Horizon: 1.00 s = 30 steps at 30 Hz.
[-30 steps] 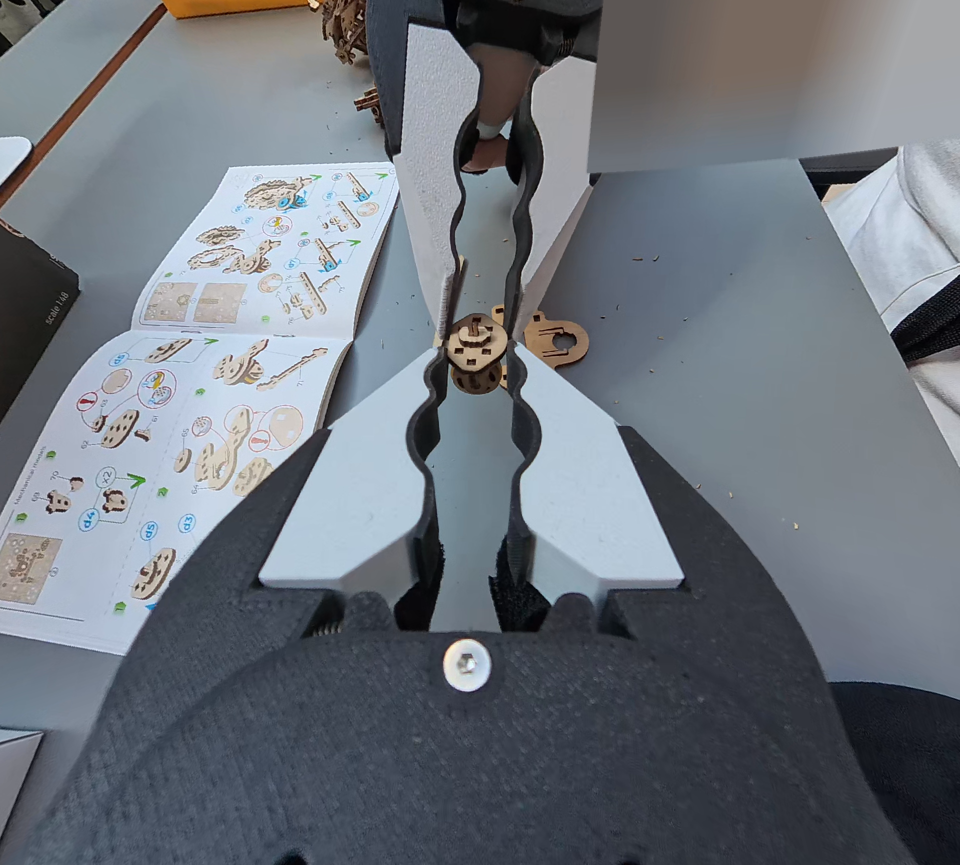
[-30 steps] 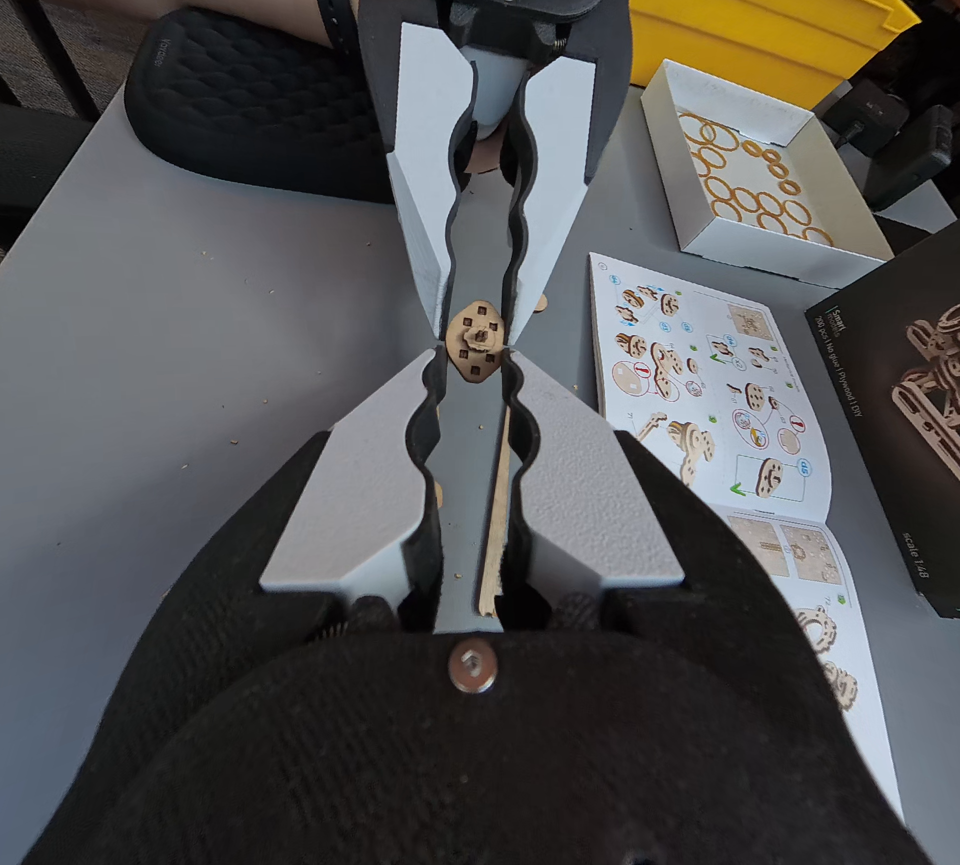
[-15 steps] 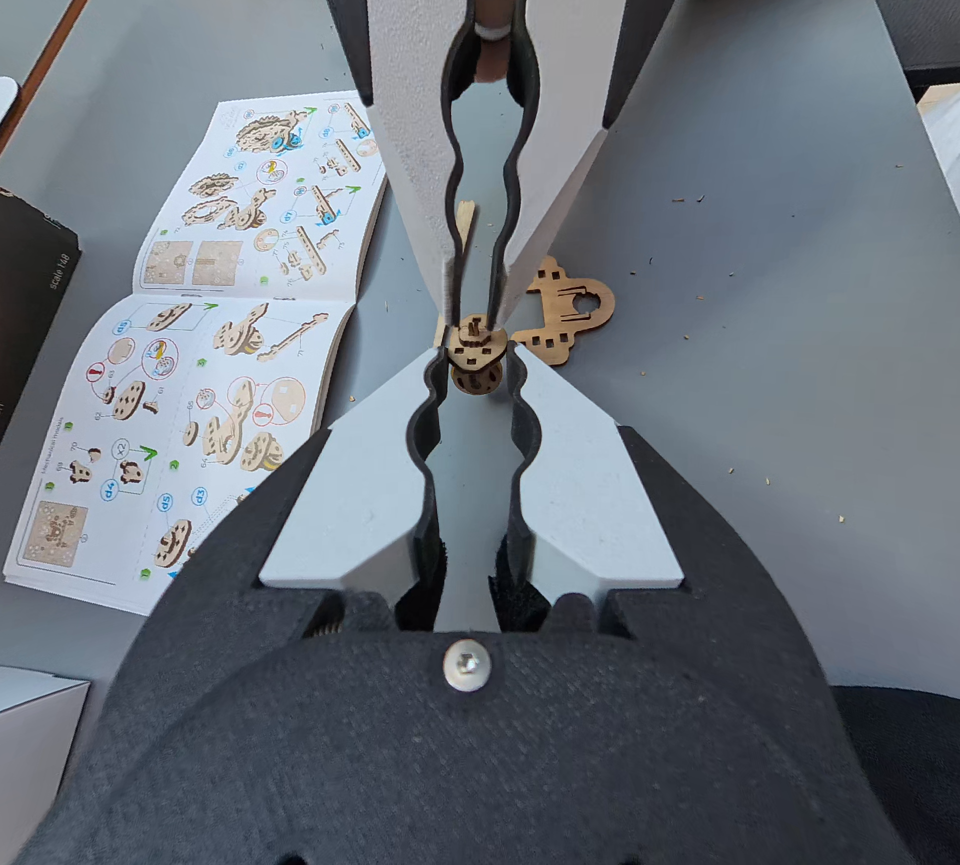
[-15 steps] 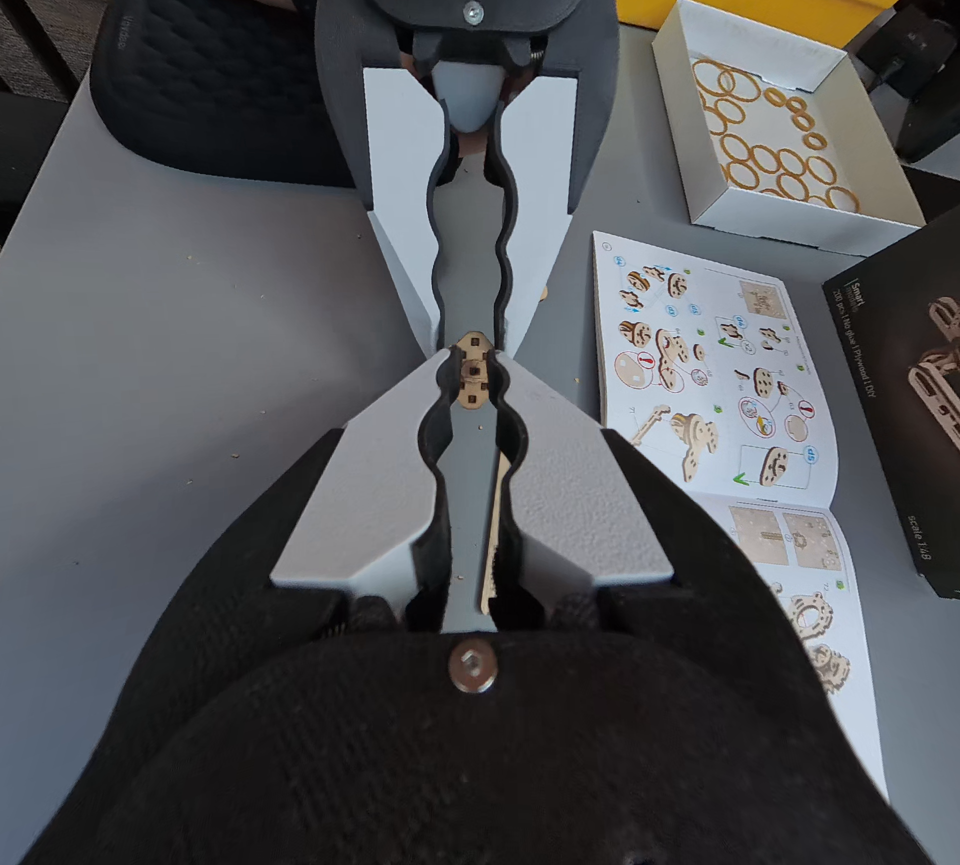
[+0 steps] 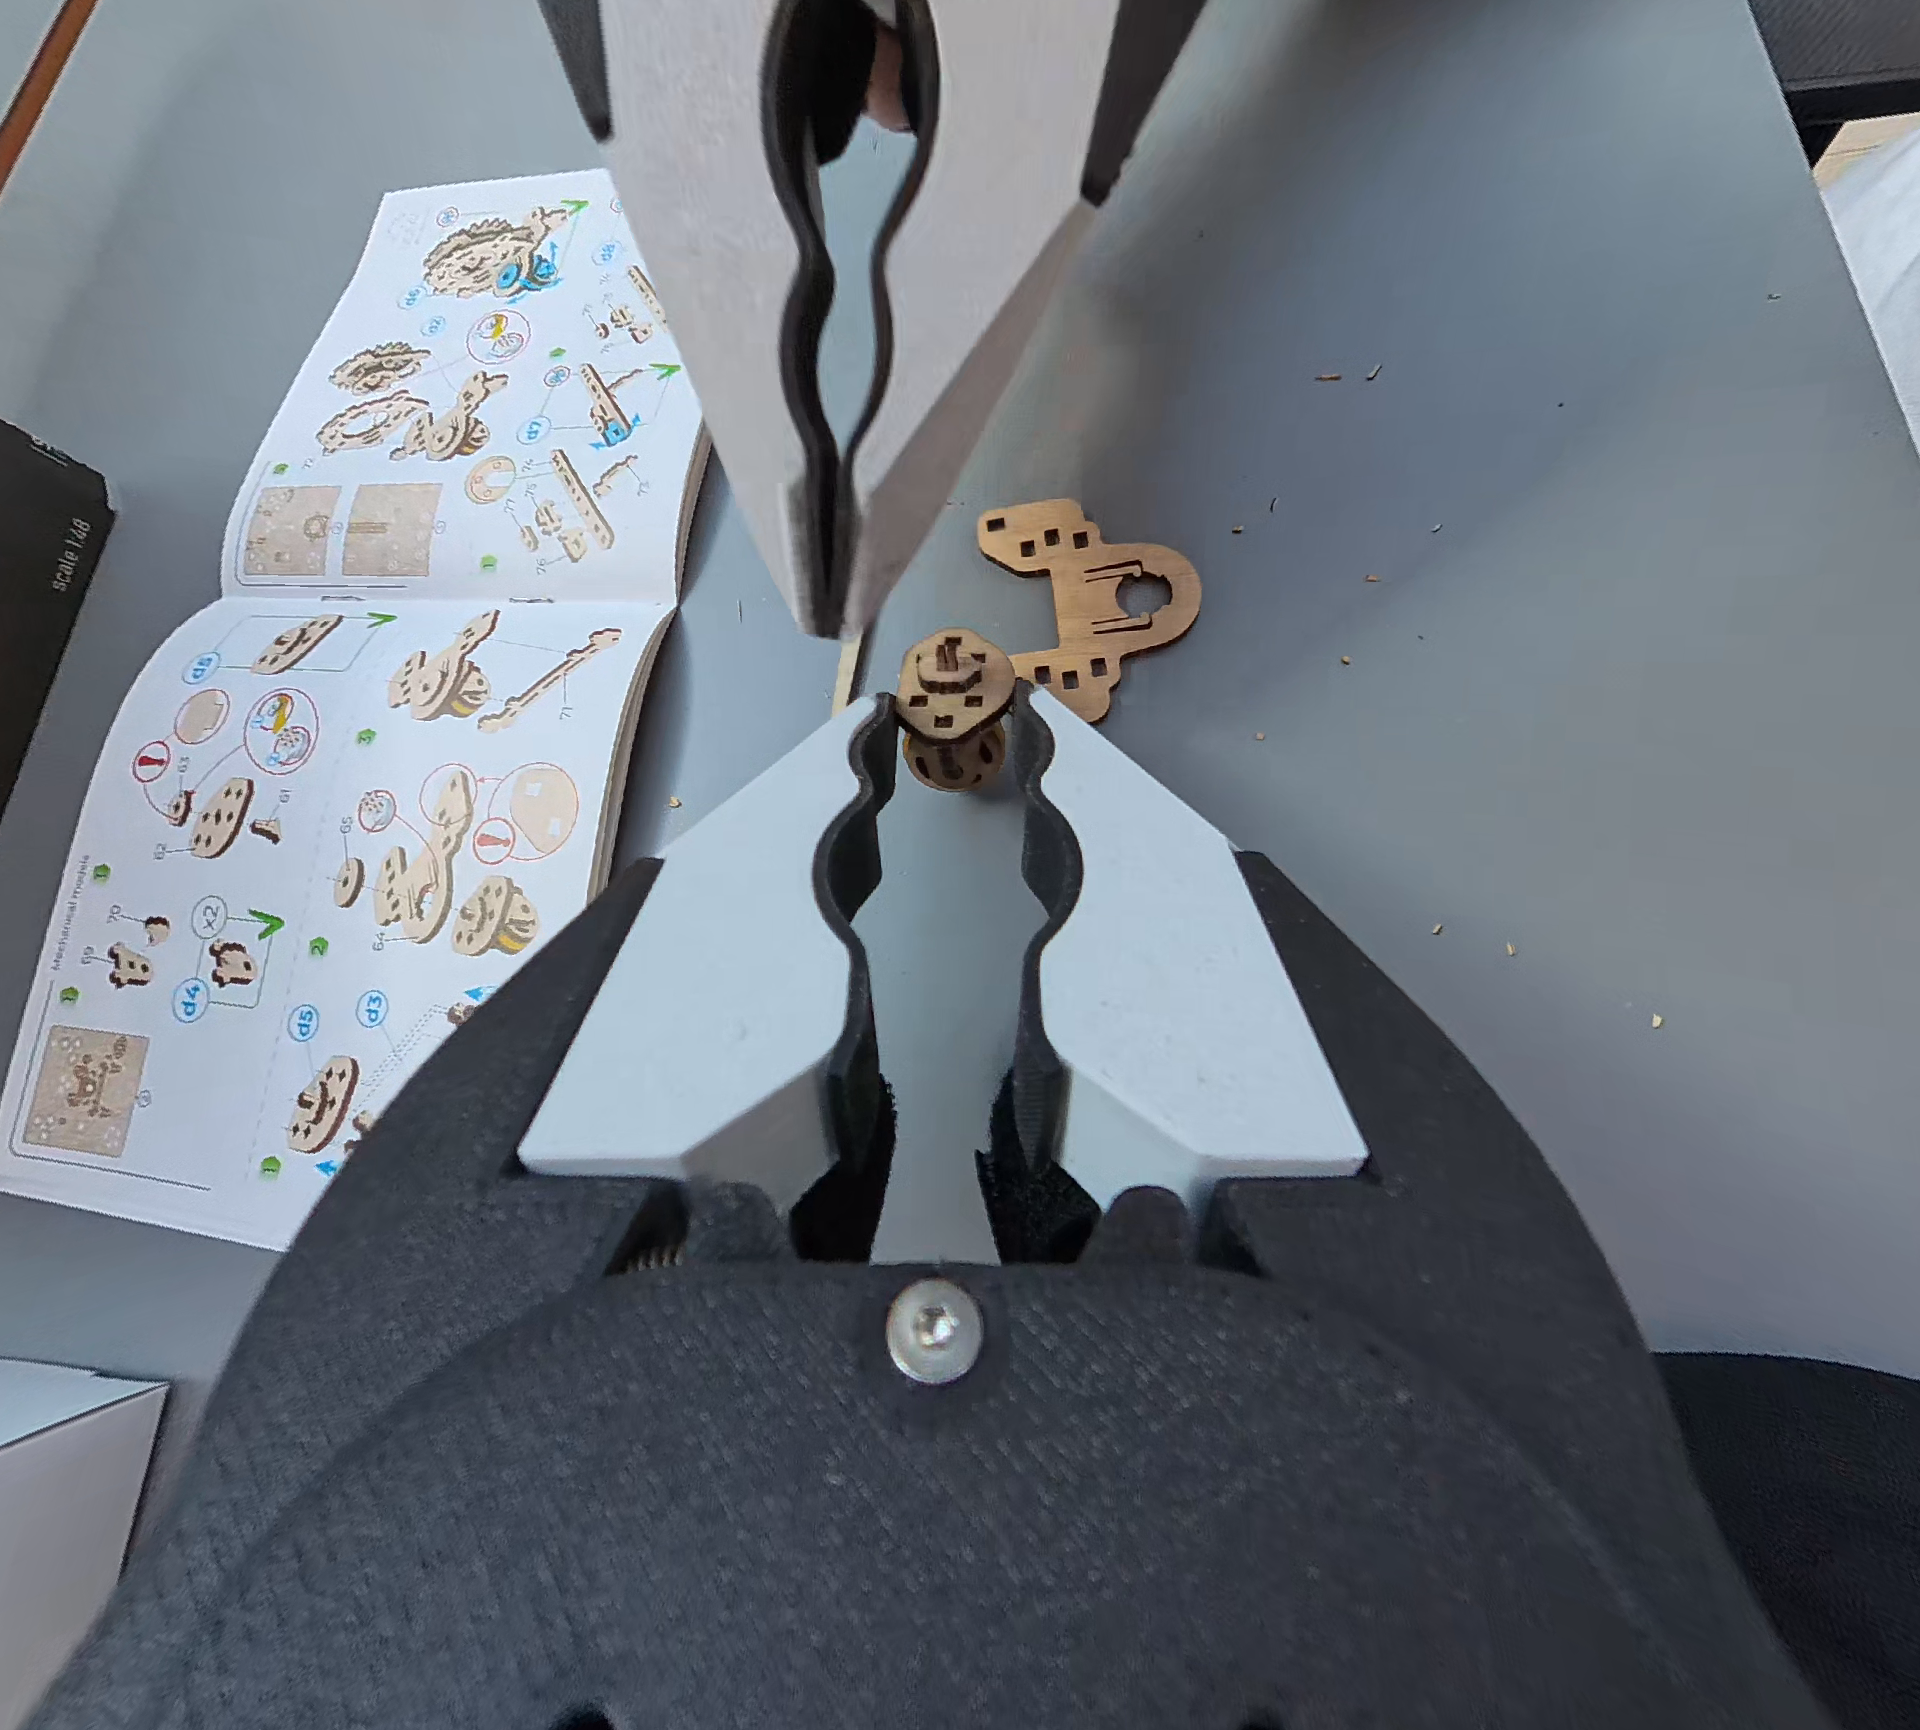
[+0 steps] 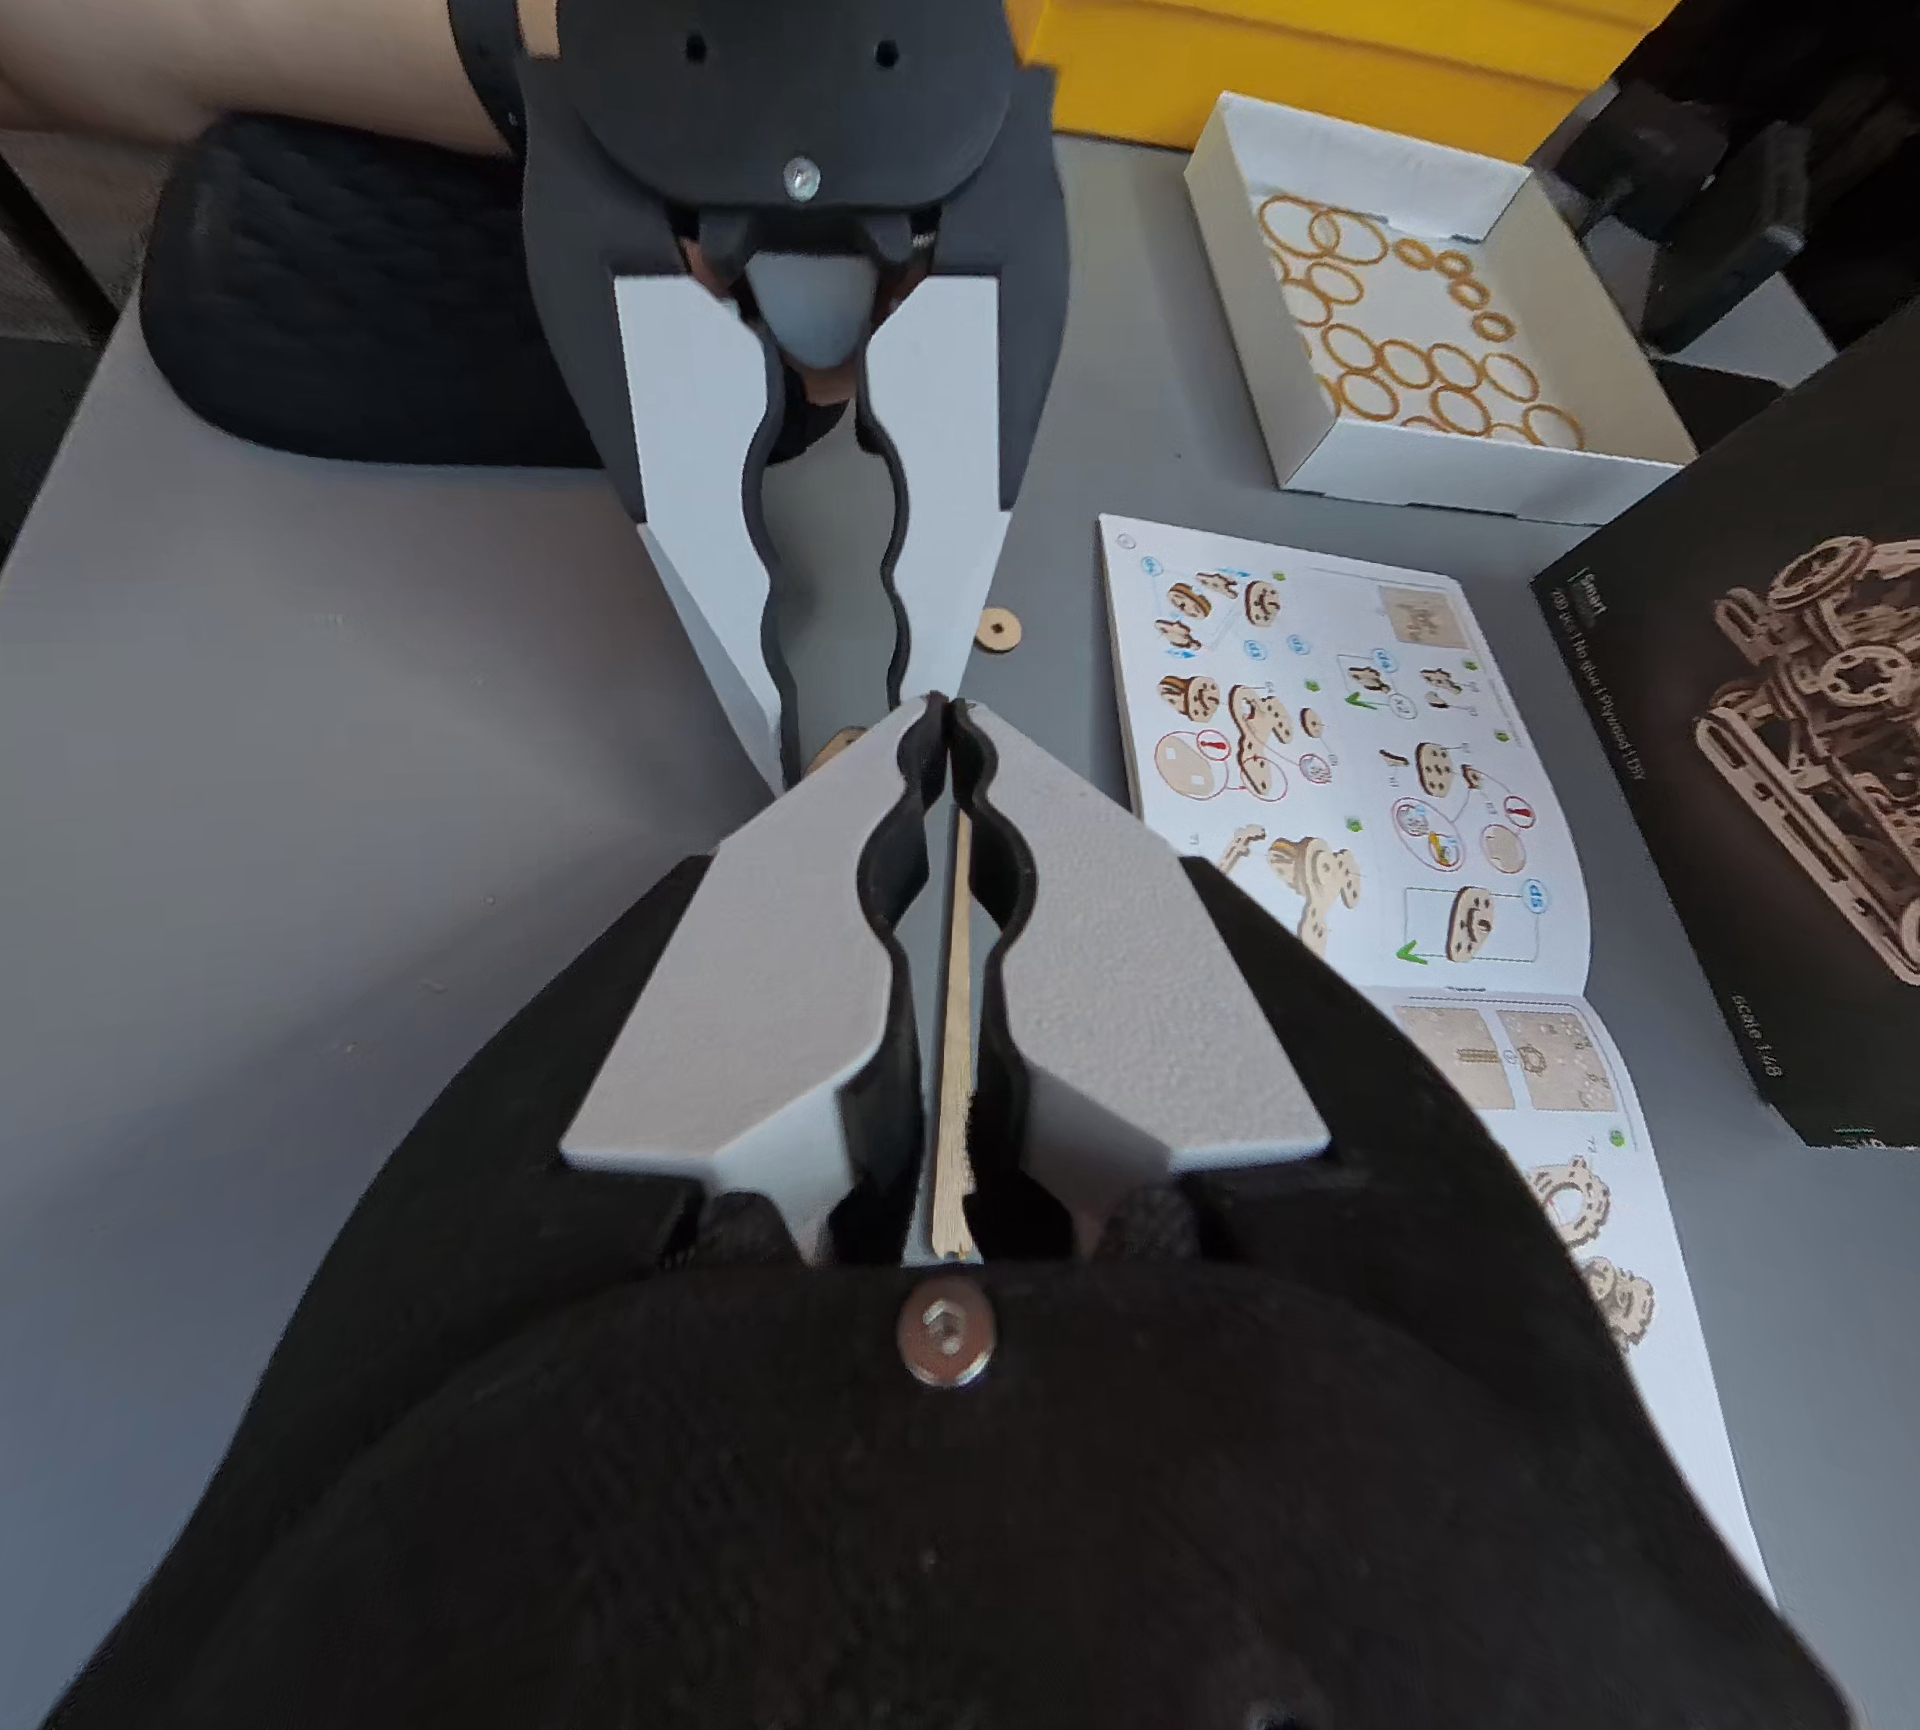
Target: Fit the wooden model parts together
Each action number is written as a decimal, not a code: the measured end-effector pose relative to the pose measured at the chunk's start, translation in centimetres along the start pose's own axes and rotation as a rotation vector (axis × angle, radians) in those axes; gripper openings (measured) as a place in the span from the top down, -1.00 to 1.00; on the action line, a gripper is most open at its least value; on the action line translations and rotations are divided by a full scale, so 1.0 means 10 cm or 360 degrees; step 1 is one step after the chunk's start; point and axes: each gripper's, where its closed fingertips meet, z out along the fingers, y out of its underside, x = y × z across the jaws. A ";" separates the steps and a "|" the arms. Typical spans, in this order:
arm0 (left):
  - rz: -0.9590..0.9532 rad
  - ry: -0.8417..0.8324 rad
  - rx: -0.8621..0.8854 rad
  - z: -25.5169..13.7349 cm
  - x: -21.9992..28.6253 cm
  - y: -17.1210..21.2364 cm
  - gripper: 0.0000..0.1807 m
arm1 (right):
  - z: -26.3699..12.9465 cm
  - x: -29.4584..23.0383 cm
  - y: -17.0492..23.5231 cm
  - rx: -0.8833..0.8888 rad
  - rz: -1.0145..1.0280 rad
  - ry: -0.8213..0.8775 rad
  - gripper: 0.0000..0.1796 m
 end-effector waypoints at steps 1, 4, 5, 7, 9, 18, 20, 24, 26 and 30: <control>0.0003 0.0004 -0.0002 0.01 0.01 0.00 0.77 | -0.06 0.05 -0.10 0.0086 0.0058 0.0011 1.00; -0.0018 0.0033 0.0005 0.01 0.03 0.00 0.77 | -0.15 -0.01 -0.15 0.0154 0.0105 -0.0127 1.00; -0.0032 0.0045 0.0006 0.00 0.03 0.00 0.77 | -0.13 -0.06 -0.08 0.0111 0.0068 -0.0164 1.00; -0.0043 0.0059 0.0002 0.00 0.04 0.00 0.77 | -0.04 -0.14 0.10 -0.0034 0.0012 -0.0207 1.00; -0.0012 0.0051 -0.0020 0.01 0.04 0.02 0.77 | 0.03 -0.20 0.20 -0.0120 -0.0017 -0.0236 0.99; 0.0080 0.0010 -0.0071 0.03 0.07 0.03 0.77 | 0.11 -0.27 0.29 -0.0230 0.0015 -0.0291 1.00; 0.0079 0.0017 -0.0074 0.03 0.07 0.03 0.77 | 0.11 -0.28 0.30 -0.0250 -0.0026 -0.0283 1.00; 0.0091 0.0025 -0.0083 0.03 0.09 0.03 0.77 | 0.11 -0.28 0.30 -0.0278 -0.0093 -0.0267 1.00; 0.0091 0.0035 -0.0085 0.03 0.11 0.03 0.78 | 0.10 -0.23 0.27 -0.0260 -0.0091 -0.0212 1.00; 0.0091 0.0033 -0.0085 0.03 0.10 0.03 0.78 | -0.01 -0.12 0.07 -0.0090 0.0012 -0.0167 1.00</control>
